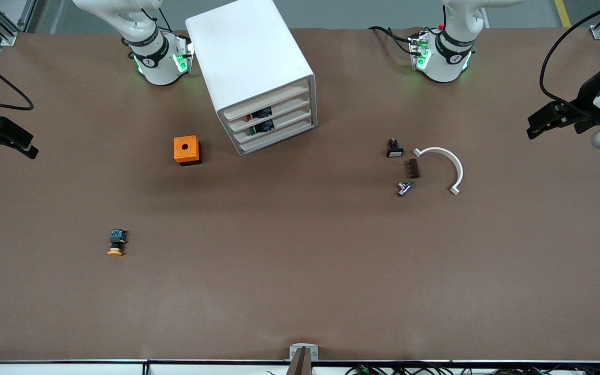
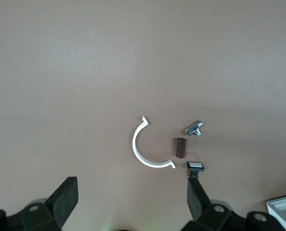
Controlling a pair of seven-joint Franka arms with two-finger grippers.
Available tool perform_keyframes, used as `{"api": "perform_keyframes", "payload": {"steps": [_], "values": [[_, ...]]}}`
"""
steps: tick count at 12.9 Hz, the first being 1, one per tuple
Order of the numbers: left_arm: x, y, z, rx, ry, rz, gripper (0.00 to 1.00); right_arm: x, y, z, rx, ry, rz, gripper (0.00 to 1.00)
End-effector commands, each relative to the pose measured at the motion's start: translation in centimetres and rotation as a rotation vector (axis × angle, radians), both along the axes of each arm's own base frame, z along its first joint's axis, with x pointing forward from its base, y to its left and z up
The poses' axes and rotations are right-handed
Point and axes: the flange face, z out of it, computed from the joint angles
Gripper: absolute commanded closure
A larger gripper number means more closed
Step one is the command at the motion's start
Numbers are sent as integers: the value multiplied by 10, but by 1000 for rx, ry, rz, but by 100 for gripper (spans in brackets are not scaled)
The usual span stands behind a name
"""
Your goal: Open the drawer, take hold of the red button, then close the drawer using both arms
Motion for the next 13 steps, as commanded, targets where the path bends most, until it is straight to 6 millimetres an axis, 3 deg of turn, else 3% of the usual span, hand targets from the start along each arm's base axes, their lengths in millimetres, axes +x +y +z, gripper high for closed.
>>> {"api": "perform_keyframes", "payload": {"steps": [1, 4, 6, 9, 11, 13], "values": [[2, -1, 5, 18, -6, -18, 0, -8, -2, 6, -12, -4, 0, 0], [13, -3, 4, 12, -10, -24, 0, -8, -1, 7, -12, -6, 1, 0], [27, -7, -26, -2, 49, -31, 0, -8, -2, 7, -12, -6, 0, 0], [36, -40, -57, 0, 102, -66, 0, -9, 0, 8, -12, -9, 3, 0], [53, -65, -109, -4, 186, -53, 0, -10, -2, 9, -11, -6, 1, 0], [73, -80, -135, -60, 221, -16, 0, -10, -2, 10, -11, -8, 1, 0]]}}
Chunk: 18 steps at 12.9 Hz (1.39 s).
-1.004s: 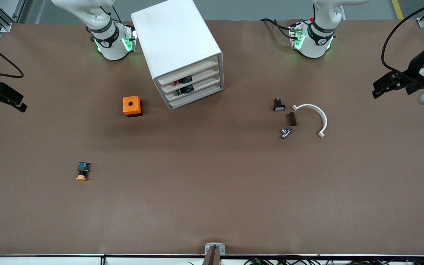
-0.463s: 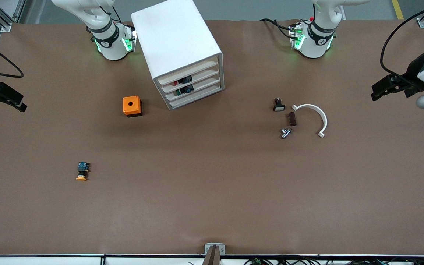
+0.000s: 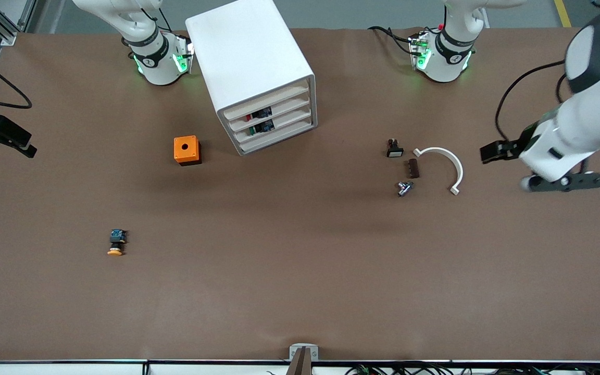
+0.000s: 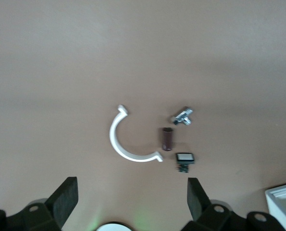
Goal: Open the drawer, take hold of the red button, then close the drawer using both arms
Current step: 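Move the left gripper to the front of the white cabinet drawer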
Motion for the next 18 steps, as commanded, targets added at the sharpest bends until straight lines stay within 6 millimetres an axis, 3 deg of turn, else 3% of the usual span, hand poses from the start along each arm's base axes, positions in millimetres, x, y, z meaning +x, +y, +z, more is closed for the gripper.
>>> {"api": "perform_keyframes", "payload": {"steps": [1, 4, 5, 8, 10, 13, 18], "values": [[29, -21, -36, -62, 57, 36, 0, -8, -2, 5, -11, 0, 2, 0], [45, -37, -99, -42, 122, 141, 0, -7, -1, 9, -16, -8, 26, 0], [50, -53, -118, -31, 117, 182, 0, -7, -1, 9, -16, -10, 28, 0], [37, -133, -172, 13, 149, 270, 0, -6, -3, 8, -15, -7, 22, 0], [23, -175, -205, 67, 169, 381, 0, -6, -2, 8, -16, -7, 25, 0], [0, -223, -227, 160, 186, 590, 0, -6, -3, 8, -14, -8, 23, 0], [-33, -276, -229, 237, 319, 995, 0, -5, -2, 7, -14, -5, 25, 0]]}}
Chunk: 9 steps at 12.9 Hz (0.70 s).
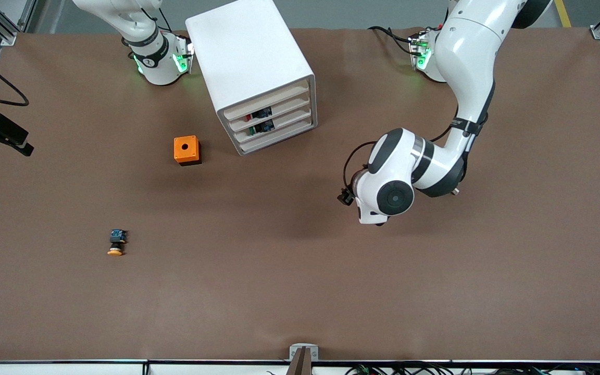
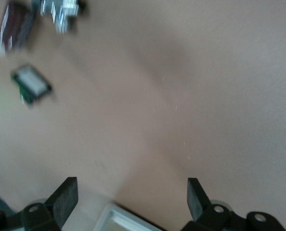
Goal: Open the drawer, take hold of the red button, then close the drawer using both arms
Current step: 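Move the left gripper to the front of the white cabinet drawer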
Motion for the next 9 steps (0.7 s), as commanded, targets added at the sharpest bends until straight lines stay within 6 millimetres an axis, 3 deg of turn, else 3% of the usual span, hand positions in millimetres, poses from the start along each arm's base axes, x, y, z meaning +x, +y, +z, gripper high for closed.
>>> {"api": "perform_keyframes", "payload": {"steps": [1, 5, 9], "values": [[-9, -19, 6, 80, 57, 224, 0, -4, -1, 3, -13, 1, 7, 0], [-38, -45, -1, 195, 225, 450, 0, -4, -1, 2, -13, 3, 7, 0], [-46, -60, 1, 222, 435, 675, 1, -4, 0, 0, -13, 9, 8, 0]]}}
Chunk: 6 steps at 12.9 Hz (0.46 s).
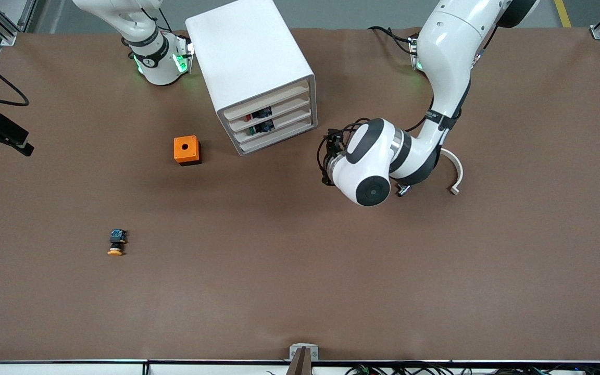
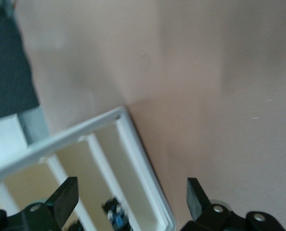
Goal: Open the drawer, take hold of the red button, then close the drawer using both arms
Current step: 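Move the left gripper to the front of the white cabinet drawer, then grip the drawer front and pull it open with the left gripper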
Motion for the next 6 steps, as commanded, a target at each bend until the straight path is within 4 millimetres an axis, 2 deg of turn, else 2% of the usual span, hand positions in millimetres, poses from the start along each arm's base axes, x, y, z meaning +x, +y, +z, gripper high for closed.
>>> {"api": "perform_keyframes", "payload": {"steps": [1, 3, 4, 6], "values": [[0, -5, -4, 28, 109, 133, 1, -4, 0, 0, -13, 9, 8, 0], [-9, -16, -22, 58, 188, 192, 3, -4, 0, -1, -13, 11, 8, 0], [-14, -20, -36, 70, 228, 209, 5, -4, 0, -2, -13, 12, 7, 0], [-21, -27, -51, 52, 300, 239, 11, -4, 0, -1, -13, 12, 8, 0]]}}
